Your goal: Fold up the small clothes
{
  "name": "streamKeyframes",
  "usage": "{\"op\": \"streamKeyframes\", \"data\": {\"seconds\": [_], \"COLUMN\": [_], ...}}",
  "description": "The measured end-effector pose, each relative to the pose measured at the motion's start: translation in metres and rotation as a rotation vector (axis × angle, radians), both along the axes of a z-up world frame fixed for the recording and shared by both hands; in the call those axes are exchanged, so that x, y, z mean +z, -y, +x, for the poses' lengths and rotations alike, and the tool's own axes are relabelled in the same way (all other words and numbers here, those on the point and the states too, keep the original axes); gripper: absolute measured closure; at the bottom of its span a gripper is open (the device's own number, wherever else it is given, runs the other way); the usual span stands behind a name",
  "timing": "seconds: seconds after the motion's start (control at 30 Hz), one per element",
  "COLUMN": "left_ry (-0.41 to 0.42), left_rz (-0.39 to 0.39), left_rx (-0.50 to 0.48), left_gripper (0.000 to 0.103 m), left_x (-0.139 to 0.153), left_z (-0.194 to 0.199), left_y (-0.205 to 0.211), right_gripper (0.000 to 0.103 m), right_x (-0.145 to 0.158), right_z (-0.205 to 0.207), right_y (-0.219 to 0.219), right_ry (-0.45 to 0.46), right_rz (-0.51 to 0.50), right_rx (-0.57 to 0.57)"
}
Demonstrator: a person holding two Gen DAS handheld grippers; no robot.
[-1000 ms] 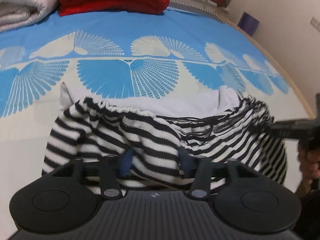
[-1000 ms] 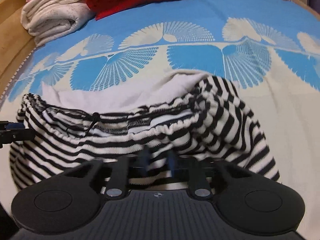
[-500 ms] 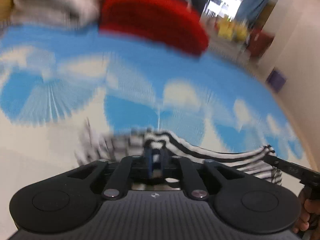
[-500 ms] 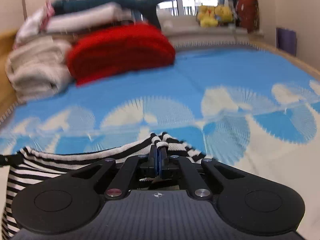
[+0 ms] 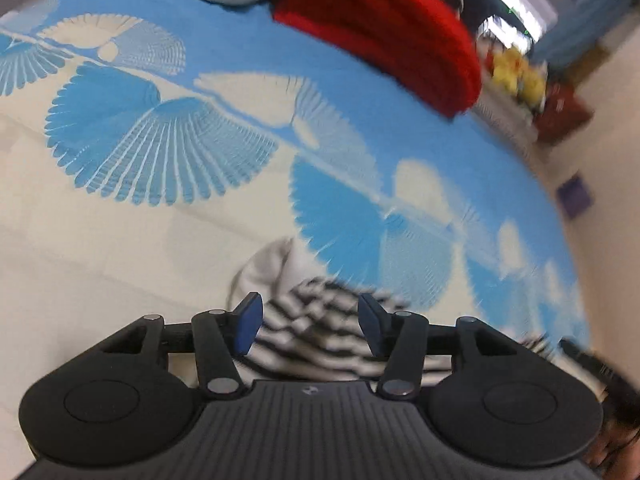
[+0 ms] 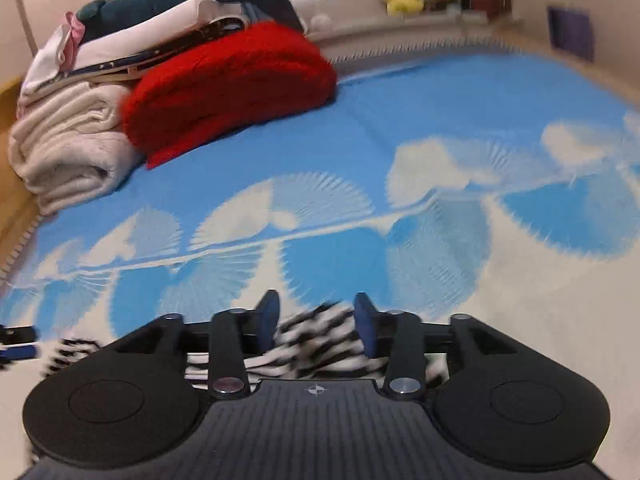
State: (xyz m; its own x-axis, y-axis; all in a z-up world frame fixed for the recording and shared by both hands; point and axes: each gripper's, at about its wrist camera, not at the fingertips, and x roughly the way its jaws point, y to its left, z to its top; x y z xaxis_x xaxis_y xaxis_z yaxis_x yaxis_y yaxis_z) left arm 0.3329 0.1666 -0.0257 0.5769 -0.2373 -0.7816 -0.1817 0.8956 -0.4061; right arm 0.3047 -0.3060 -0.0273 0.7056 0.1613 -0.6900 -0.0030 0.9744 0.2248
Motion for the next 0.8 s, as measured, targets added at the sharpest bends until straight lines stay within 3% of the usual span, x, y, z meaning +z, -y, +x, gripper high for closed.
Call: {"op": "streamKeyframes", "data": {"seconds": [0.07,0.2,0.23,0.27,0.33,0.37,0.4,0.5,0.57,0.67,0.73,0.8], "left_ry": [-0.005,-0.020,-0.018,-0.017,-0.016,-0.004,0.029,0.227,0.288,0.133,0.019,-0.044], "left_rz": [0.051,0.149,0.165,0.168,0.158,0.165,0.186,0.217,0.286,0.372,0.392,0.361], "left_rx": [-0.038,-0.057,-0.057,-0.069,-0.097,-0.095,-0.073,0.036,0.022,-0.029,-0.026,-0.011], "left_gripper": [0.046,0.049,0.056,0.069,0.091,0.099,0.099,0.099,0.099,0.098,0.094,0.086], "left_x": [-0.006,-0.021,-0.025,-0.027,-0.030,-0.027,-0.020,0.015,0.022,-0.009,-0.033,-0.049], "left_z": [0.002,0.005,0.002,0.003,0.007,0.008,0.007,-0.005,-0.006,0.007,0.013,0.012], "left_y": [0.008,0.022,0.021,0.023,0.023,0.021,0.019,0.010,0.018,0.028,0.026,0.019], "right_gripper": [0.057,0.057,0.057,0.059,0.076,0.092,0.099,0.100,0.100,0.100,0.099,0.097], "right_x": [-0.012,-0.042,-0.046,-0.049,-0.050,-0.049,-0.046,-0.026,-0.015,-0.022,-0.039,-0.061], "right_z": [0.008,0.019,0.020,0.020,0.022,0.021,0.018,0.017,0.016,0.024,0.034,0.042], "right_y": [0.008,0.015,0.013,0.009,0.003,0.000,0.000,0.011,0.017,0.005,-0.001,-0.005], "right_ry": [-0.056,-0.182,-0.190,-0.189,-0.174,-0.167,-0.149,-0.035,0.044,0.053,-0.027,-0.137], "right_rz": [-0.050,-0.031,-0.034,-0.048,-0.066,-0.057,-0.058,-0.020,0.038,-0.043,-0.064,-0.097], "right_rx": [0.000,0.020,0.030,0.041,0.062,0.077,0.073,-0.025,-0.094,-0.113,-0.113,-0.106]}}
